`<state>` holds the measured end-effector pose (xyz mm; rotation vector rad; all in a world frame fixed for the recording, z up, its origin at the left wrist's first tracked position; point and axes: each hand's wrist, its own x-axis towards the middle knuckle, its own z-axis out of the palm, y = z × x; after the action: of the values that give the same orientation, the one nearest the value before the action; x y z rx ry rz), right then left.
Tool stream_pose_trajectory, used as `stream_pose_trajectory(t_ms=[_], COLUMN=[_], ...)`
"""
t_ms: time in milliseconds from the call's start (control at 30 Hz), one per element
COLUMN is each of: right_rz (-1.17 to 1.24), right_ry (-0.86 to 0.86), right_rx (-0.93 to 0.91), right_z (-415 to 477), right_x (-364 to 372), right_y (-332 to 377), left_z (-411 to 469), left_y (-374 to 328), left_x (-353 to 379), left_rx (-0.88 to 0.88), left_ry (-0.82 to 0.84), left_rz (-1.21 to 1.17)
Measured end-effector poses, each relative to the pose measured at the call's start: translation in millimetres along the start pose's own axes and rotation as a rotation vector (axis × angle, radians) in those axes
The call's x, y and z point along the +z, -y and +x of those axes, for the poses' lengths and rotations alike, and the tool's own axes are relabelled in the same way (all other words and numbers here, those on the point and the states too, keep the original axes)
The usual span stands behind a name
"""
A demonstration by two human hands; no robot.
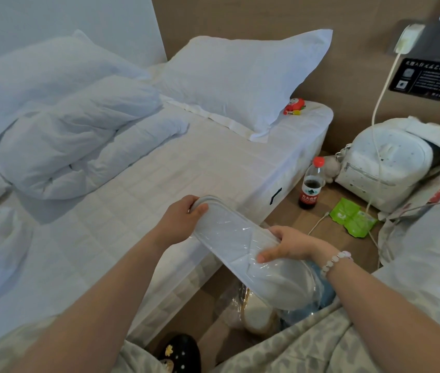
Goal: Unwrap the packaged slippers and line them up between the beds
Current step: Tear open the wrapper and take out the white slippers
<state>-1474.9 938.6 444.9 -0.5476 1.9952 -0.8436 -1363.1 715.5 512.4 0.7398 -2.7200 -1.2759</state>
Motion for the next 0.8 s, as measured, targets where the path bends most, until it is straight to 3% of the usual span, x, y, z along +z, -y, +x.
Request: stream_pose_trajectory(t_ms=[233,533,700,800], right_rz=[-0.047,0.042,0.195,0.167], right_ry=[0.076,0.122,0.111,0.168], right_rx=[0.067,0.076,0.020,0.015], right_z=[3.9,1.2,4.2,2.0], right_x=[-1.3,-11.0,-10.1,-5.3], right_y=[-6.4,-15.0,-9.3,-2.9], left_z=[8.6,18.5,11.4,4.5], left_y=[10.4,23.2,15.5,14.8], left_x=[-0.8,-3.3,2.2,15.9], left_rx=[-0.043,-0.143,-0.248,-0.275], left_ry=[0.003,-0.200,0.037,0.113], left_rz=[-0.040,-0.263,-0.774,-0.817])
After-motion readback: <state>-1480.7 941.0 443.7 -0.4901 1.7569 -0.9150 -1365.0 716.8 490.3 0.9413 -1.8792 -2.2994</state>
